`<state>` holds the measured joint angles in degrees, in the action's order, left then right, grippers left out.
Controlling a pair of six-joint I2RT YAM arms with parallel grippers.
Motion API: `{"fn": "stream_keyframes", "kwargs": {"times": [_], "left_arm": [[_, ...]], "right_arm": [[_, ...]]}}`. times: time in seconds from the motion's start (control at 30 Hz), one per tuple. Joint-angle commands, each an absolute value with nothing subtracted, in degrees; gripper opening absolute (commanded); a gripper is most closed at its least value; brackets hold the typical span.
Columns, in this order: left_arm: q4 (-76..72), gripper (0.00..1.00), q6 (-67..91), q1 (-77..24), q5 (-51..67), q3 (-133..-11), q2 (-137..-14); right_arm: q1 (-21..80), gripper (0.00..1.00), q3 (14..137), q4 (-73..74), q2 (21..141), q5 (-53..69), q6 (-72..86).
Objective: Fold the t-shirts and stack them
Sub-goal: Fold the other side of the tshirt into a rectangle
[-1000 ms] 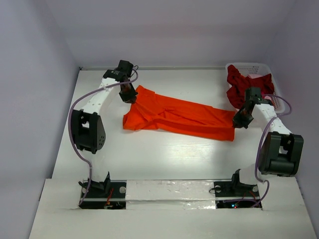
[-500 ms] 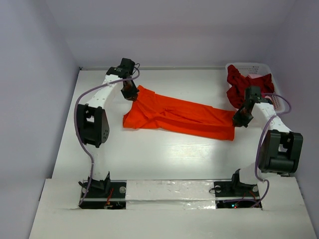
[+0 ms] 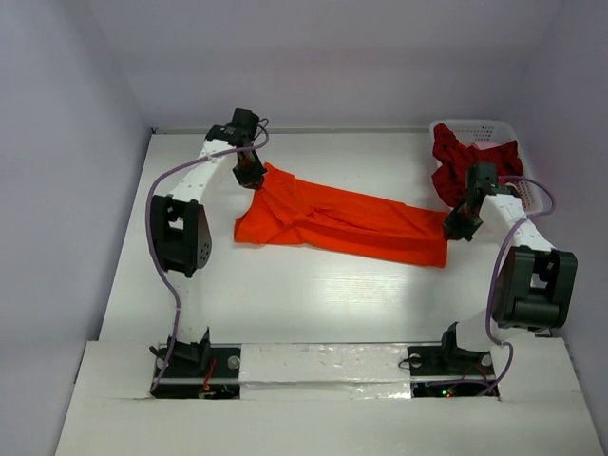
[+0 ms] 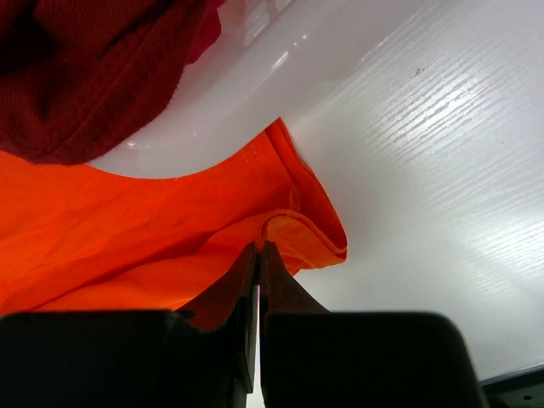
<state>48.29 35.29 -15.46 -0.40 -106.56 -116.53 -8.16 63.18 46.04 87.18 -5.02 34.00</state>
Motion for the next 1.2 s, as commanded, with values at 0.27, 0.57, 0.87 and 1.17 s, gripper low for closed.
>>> {"fn": "stream_keyframes", "kwargs": {"times": [0.27, 0.57, 0.87, 1.17], "left_arm": [[47.8, 0.00, 33.4, -15.1, 1.6, -109.1, -118.6], [46.8, 0.00, 32.2, -15.1, 0.9, -110.4, -120.5], [45.5, 0.00, 32.0, -15.1, 1.6, -112.3, -122.3], [46.5, 0.00, 31.5, -15.1, 1.6, -114.6, -123.0]], "right_arm": [[-7.8, 0.00, 66.0, 45.0, 87.8, -6.4, 33.4], [-7.8, 0.00, 66.1, 44.8, 88.2, -6.2, 33.4], [-7.8, 0.00, 66.4, 44.9, 88.9, -6.7, 33.0], [-7.8, 0.00, 69.4, 46.2, 90.7, -7.6, 33.7]]}}
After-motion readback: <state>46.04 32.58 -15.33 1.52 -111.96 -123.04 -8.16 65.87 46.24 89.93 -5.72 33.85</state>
